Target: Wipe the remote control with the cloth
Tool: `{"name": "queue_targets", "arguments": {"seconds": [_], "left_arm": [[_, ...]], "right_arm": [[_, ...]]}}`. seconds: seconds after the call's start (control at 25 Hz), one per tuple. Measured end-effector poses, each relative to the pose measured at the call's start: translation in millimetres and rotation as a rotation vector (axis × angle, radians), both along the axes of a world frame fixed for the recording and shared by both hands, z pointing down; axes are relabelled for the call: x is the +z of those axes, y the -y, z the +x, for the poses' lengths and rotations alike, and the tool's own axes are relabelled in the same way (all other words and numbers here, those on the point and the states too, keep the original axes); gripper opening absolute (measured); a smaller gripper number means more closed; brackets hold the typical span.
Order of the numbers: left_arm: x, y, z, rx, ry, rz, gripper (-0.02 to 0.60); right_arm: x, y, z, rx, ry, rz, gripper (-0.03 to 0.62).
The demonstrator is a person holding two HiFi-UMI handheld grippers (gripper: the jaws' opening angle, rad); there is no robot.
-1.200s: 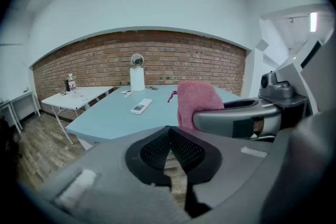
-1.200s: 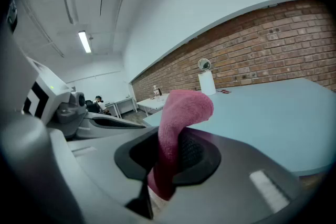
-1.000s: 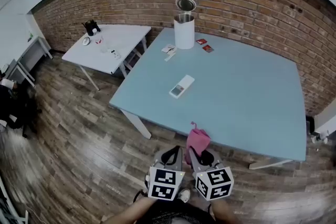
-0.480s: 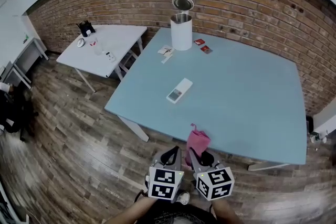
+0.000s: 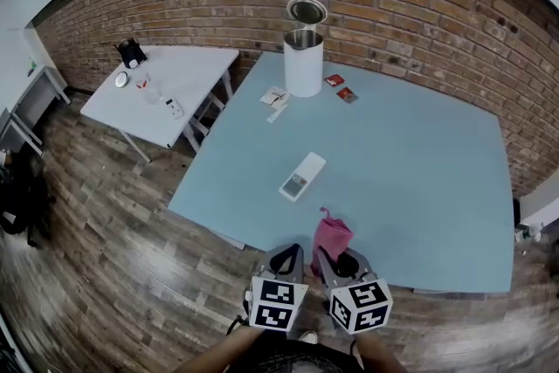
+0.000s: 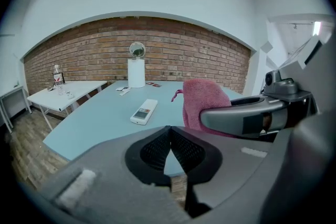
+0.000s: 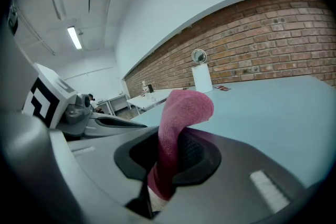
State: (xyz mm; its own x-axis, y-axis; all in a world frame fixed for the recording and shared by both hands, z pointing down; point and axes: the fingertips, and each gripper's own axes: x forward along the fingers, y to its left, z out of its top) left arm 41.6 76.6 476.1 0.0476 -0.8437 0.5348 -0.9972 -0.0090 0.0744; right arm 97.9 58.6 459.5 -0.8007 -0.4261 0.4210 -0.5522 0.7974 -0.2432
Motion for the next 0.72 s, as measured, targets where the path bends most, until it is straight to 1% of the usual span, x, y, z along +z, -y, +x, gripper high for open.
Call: {"name": "queue_targets", "arguments": {"seconds": [0.24, 0.32, 0.4, 0.44, 0.48, 0.6, 0.68, 0.72], "left_arm": [[17, 33, -30, 0.040, -0.023, -0.047, 0.000], [22, 43, -39, 0.053, -0.022, -0.053, 0.000], [29, 54, -45, 0.078, -0.037, -0.056, 0.006], [33, 58, -45, 0.096, -0.053, -0.068, 0.069], [38, 61, -46, 0.117, -0.065, -0.082, 0.087], [48, 71, -53, 0.155, -0.065, -0.105, 0.089], [54, 77, -60, 0.168, -0.056, -0.124, 0.118], [57, 80, -64, 0.175, -0.052, -0.132, 0.120]], "right_arm": [[5, 34, -26, 0.035, -0.025, -0.009, 0.066], [7, 44, -33, 0.048, -0.037, -0.013, 0.066], [8, 53, -39, 0.062, -0.050, -0.016, 0.066], [10, 57, -42, 0.069, -0.056, -0.018, 0.066], [11, 61, -45, 0.076, -0.062, -0.020, 0.066], [14, 71, -55, 0.092, -0.080, -0.023, 0.066], [15, 77, -61, 0.101, -0.093, -0.023, 0.066], [15, 80, -65, 0.106, -0.100, -0.022, 0.066]]}}
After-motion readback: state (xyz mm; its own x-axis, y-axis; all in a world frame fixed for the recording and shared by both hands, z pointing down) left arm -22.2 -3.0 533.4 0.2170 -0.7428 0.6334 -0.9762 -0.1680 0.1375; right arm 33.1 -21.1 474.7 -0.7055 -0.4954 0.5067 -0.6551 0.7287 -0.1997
